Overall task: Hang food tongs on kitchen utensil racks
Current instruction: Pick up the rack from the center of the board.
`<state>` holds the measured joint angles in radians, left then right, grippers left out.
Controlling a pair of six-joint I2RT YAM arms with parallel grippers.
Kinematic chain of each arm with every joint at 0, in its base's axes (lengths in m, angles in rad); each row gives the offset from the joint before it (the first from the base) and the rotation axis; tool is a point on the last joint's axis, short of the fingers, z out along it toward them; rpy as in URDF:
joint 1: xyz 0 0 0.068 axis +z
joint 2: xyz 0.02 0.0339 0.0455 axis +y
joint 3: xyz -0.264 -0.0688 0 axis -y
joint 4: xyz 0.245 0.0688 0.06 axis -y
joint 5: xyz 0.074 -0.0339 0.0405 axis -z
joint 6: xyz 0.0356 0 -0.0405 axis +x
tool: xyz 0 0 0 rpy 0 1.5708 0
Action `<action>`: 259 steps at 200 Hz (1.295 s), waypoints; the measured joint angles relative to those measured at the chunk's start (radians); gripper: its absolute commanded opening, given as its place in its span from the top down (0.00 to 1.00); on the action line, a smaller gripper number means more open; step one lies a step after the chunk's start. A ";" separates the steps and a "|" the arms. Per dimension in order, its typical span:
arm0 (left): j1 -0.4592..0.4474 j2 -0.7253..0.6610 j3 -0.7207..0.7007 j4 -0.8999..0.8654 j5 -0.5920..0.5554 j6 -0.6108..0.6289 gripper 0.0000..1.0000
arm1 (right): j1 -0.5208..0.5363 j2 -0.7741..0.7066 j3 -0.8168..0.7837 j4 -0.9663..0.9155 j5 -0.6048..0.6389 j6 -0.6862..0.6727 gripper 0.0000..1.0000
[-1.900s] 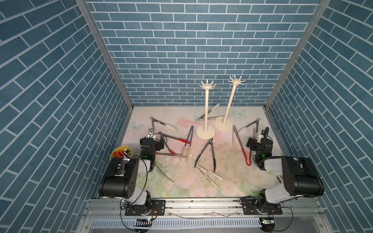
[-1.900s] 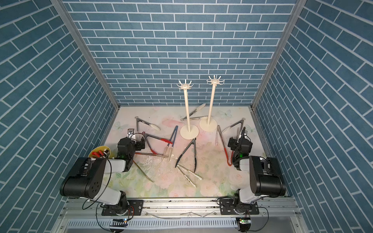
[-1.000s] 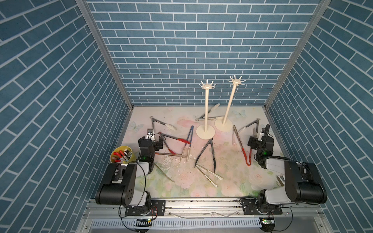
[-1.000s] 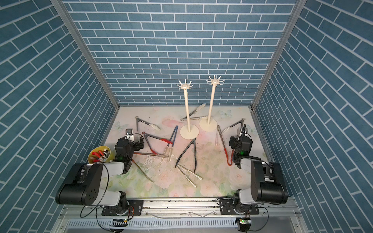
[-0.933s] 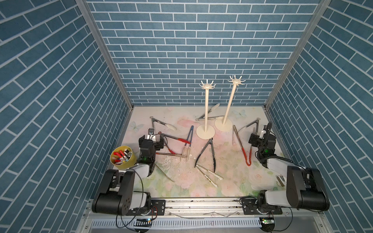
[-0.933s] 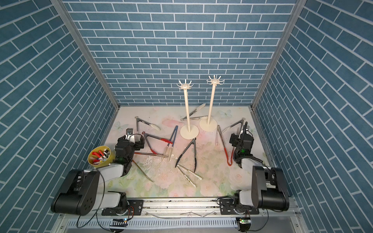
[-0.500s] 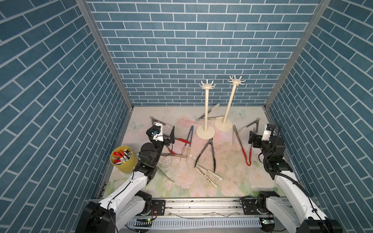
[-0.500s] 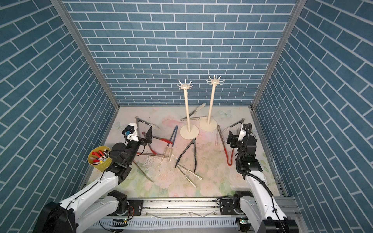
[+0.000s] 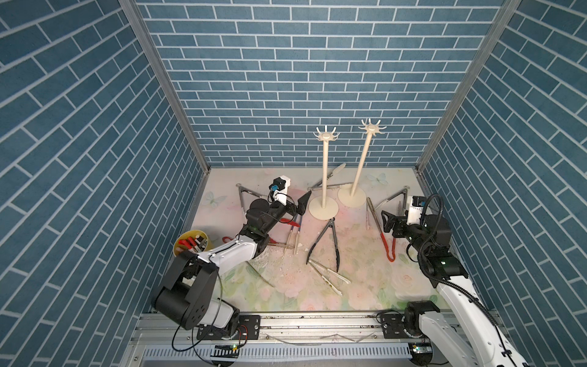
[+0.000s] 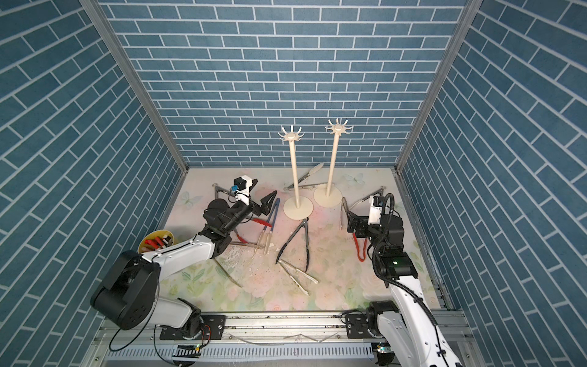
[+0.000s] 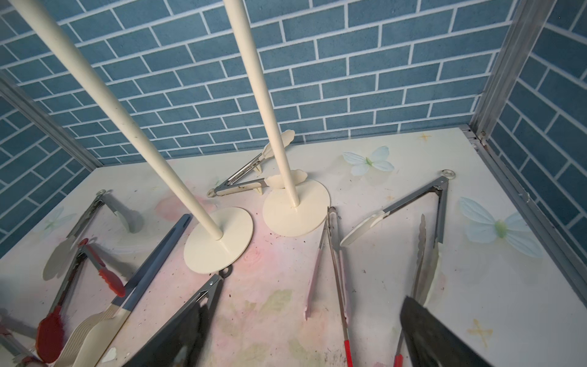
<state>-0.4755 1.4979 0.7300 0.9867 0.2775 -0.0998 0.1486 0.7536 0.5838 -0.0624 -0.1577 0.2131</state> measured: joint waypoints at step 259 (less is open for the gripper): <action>-0.008 0.541 0.582 -0.063 0.115 -0.060 0.44 | 0.042 0.035 0.079 -0.095 -0.105 0.000 0.07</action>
<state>-0.4831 2.0392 1.3117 0.9237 0.3927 -0.1596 0.1909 0.7887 0.6632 -0.1577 -0.2623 0.2127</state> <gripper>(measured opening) 0.603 0.936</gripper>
